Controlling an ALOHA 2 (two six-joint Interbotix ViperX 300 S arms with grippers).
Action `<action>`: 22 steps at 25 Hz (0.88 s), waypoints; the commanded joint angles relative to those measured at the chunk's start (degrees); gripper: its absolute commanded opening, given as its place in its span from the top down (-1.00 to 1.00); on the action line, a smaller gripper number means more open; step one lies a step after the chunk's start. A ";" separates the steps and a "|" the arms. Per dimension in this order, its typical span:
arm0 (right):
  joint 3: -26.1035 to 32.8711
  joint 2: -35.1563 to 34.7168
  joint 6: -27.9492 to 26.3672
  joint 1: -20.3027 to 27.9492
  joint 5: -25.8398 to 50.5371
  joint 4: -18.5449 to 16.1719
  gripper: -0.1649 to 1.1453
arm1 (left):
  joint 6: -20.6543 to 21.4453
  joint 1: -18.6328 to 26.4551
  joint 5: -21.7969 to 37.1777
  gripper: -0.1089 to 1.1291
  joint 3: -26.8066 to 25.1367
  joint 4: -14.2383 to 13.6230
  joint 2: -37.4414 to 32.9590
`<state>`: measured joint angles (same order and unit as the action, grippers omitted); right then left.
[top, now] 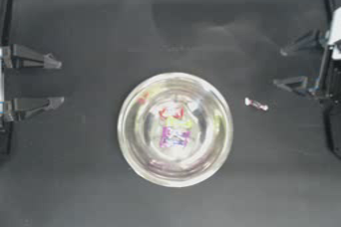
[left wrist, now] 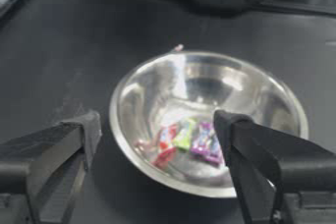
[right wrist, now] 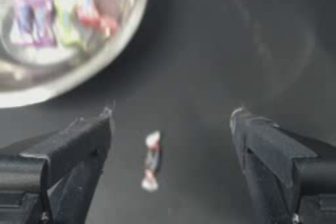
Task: Put candies in bowl
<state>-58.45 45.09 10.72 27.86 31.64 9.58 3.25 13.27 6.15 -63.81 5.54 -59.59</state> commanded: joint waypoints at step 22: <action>5.45 -25.75 -2.29 -7.03 0.53 -0.44 -0.77 | -0.09 0.53 -0.53 -0.79 1.14 0.00 1.85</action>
<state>-54.76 20.04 8.53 21.18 32.08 9.49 3.16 13.71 6.06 -63.81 5.54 -59.15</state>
